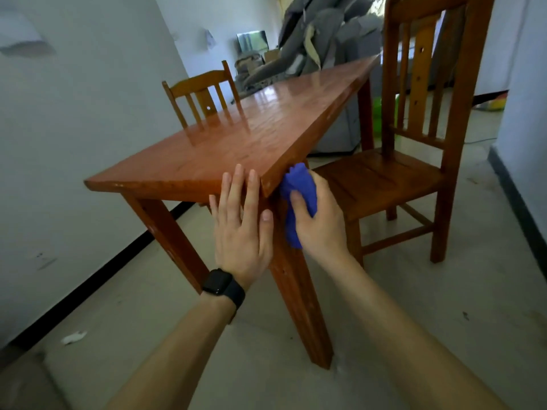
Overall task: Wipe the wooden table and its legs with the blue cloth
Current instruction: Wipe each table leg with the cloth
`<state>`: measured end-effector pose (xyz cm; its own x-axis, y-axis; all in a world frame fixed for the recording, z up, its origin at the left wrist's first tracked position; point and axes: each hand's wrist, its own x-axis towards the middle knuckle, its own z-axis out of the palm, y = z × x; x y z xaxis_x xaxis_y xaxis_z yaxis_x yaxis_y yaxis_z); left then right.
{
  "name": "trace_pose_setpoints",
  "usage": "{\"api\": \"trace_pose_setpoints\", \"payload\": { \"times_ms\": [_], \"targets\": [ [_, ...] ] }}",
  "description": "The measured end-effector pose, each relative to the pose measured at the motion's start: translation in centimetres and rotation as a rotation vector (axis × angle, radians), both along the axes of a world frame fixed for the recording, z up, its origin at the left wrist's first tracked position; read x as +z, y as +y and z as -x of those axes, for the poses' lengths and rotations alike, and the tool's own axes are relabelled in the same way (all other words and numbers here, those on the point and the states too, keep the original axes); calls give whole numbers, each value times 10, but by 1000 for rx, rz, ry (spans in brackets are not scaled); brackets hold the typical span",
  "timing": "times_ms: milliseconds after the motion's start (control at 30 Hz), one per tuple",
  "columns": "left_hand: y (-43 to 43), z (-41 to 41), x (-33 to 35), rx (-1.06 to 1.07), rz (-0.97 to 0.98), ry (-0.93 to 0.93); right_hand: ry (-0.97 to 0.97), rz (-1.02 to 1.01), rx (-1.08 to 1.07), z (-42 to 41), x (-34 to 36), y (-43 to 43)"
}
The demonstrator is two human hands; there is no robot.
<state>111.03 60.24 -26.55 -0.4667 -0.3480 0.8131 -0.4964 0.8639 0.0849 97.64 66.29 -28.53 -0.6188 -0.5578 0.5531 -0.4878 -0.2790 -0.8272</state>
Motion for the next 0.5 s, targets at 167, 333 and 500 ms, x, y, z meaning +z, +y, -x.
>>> {"api": "trace_pose_setpoints", "payload": {
  "times_ms": [167,333,500],
  "targets": [
    [-12,-18,12,48,103,-97,-106,-143,50,-32,-97,-20],
    [-10,-13,11,70,91,-88,-139,-675,58,-21,-209,18],
    [-10,-2,6,53,40,-16,-196,-226,49,-3,-101,4]
  ]
}}
